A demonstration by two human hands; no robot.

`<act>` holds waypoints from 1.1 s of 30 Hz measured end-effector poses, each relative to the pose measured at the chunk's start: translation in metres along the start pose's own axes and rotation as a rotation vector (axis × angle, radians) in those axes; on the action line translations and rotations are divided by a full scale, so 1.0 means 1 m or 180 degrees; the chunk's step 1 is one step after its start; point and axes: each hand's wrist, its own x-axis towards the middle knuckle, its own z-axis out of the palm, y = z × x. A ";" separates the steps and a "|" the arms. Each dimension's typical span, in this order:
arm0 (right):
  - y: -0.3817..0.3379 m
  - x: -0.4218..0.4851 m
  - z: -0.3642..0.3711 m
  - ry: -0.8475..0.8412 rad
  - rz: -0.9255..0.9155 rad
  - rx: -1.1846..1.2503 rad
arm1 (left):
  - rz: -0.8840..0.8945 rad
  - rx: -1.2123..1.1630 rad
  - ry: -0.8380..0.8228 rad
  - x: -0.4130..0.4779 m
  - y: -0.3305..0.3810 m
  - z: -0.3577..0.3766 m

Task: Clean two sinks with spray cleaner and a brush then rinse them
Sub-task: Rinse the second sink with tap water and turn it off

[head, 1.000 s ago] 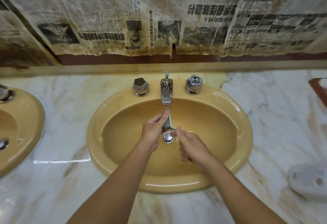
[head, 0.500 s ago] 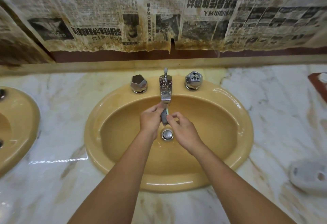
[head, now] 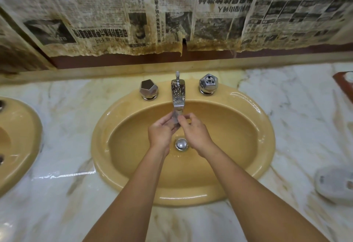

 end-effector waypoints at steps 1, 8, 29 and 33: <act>0.000 -0.001 0.001 0.0022 0.0028 0.0055 | 0.0013 0.0061 0.0050 0.000 0.002 -0.002; 0.003 -0.015 -0.009 -0.0103 -0.0016 -0.0078 | -0.0006 0.0569 0.0001 0.012 0.005 0.003; -0.017 0.028 0.013 0.0053 -0.0169 -0.0742 | 0.0185 0.0074 -0.0076 -0.007 0.001 -0.010; -0.009 0.027 0.013 0.0175 -0.0333 -0.0813 | 0.0343 0.0464 -0.0270 -0.008 -0.001 -0.012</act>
